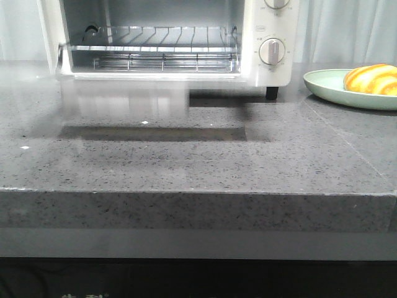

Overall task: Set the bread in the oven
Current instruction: 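Hook the oven door top edge with the left gripper and pull it down open, then lower the right gripper over the croissant on the plate and grasp it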

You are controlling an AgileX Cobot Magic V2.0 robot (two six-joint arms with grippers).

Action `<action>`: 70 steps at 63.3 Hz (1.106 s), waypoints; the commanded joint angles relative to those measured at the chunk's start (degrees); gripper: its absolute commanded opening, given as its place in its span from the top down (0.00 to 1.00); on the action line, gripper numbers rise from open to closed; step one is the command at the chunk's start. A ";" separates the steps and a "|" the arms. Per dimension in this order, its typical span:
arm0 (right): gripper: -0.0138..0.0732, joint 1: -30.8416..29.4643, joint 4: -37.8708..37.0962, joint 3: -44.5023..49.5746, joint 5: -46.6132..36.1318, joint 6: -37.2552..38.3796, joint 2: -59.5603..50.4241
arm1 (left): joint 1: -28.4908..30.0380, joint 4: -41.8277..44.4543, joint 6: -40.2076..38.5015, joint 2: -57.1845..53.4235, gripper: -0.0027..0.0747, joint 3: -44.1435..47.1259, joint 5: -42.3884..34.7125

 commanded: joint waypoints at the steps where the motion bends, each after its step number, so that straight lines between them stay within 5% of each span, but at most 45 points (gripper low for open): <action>1: 0.16 -0.46 0.14 -2.07 -4.11 -0.14 0.25 | 1.01 0.46 -1.63 -4.18 0.99 -0.57 0.61; 19: 0.16 -6.29 0.14 -8.70 -1.65 0.40 8.96 | 1.74 6.05 -6.22 -10.31 0.99 8.27 0.97; 70: 0.16 -4.69 4.80 -41.37 14.63 -3.24 48.23 | 1.74 6.20 -6.22 -10.42 0.99 8.69 0.85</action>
